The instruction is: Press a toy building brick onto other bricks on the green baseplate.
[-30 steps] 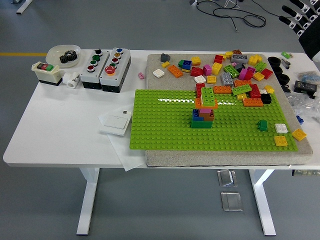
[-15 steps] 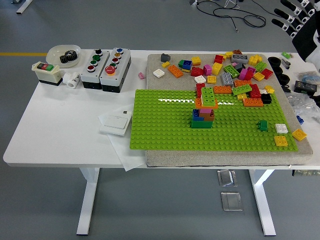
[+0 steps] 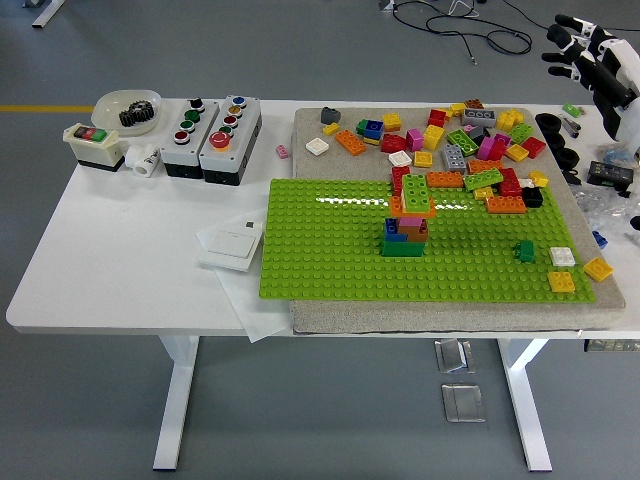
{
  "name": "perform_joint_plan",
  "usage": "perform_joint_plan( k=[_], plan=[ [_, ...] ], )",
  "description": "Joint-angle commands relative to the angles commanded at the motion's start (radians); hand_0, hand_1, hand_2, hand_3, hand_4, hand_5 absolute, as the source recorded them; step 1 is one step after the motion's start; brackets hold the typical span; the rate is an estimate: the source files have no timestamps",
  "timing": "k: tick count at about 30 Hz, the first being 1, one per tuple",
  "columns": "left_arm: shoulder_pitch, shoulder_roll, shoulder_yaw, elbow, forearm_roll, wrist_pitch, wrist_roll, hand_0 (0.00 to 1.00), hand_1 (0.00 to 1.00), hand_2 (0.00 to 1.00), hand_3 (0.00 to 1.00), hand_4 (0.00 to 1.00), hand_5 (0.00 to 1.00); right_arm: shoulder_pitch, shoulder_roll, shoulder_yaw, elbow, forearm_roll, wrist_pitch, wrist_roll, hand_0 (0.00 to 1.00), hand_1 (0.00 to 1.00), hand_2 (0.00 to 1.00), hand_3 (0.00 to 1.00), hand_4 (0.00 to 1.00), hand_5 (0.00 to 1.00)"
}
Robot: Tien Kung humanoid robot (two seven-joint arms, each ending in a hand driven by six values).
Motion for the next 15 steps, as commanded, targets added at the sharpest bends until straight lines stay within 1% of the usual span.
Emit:
perform_joint_plan(
  k=[1, 3, 6, 7, 9, 12, 13, 15],
  plan=[
    [0.0, 0.0, 0.0, 0.0, 0.0, 0.0, 0.0, 0.876, 0.839, 0.832, 0.633, 0.713, 0.64, 0.0, -0.001, 0.0, -0.001, -0.039, 0.005, -0.002, 0.813, 0.795, 0.851, 0.883, 0.997, 0.618],
    [0.0, 0.0, -0.003, 0.0, 0.005, 0.0, 0.0, 0.876, 0.839, 0.832, 0.633, 0.713, 0.64, -0.002, -0.006, -0.002, -0.004, -0.124, 0.028, -0.011, 0.813, 0.795, 0.851, 0.883, 0.997, 0.618],
    [0.001, 0.0, -0.005, 0.0, 0.009, -0.001, 0.0, 0.876, 0.839, 0.832, 0.633, 0.713, 0.64, -0.007, -0.02, -0.005, -0.006, -0.25, 0.077, -0.008, 0.813, 0.795, 0.851, 0.883, 0.997, 0.618],
    [0.002, 0.0, -0.006, 0.0, 0.01, -0.001, 0.0, 0.875, 0.839, 0.832, 0.633, 0.713, 0.64, -0.008, -0.024, -0.006, -0.006, -0.288, 0.09, -0.004, 0.826, 0.81, 0.867, 0.892, 0.998, 0.584],
    [0.003, 0.0, -0.008, 0.0, 0.014, -0.001, 0.001, 0.875, 0.839, 0.832, 0.633, 0.713, 0.64, -0.014, -0.035, -0.01, -0.007, -0.379, 0.133, 0.019, 0.826, 0.81, 0.867, 0.892, 0.998, 0.584],
    [0.005, 0.0, -0.012, 0.0, 0.02, -0.002, 0.002, 0.875, 0.839, 0.832, 0.633, 0.713, 0.64, -0.018, -0.042, -0.016, -0.007, -0.495, 0.174, 0.053, 0.826, 0.81, 0.867, 0.892, 0.998, 0.584],
    [0.006, 0.0, -0.012, 0.0, 0.021, -0.002, 0.003, 0.874, 0.838, 0.832, 0.634, 0.713, 0.64, -0.019, -0.043, -0.019, -0.006, -0.519, 0.185, 0.064, 0.849, 0.838, 0.89, 0.921, 0.998, 0.545],
    [0.007, 0.0, -0.012, 0.0, 0.024, -0.002, 0.003, 0.874, 0.838, 0.832, 0.634, 0.713, 0.64, -0.019, -0.047, -0.03, -0.004, -0.548, 0.211, 0.094, 0.849, 0.838, 0.89, 0.921, 0.998, 0.545]
  ],
)
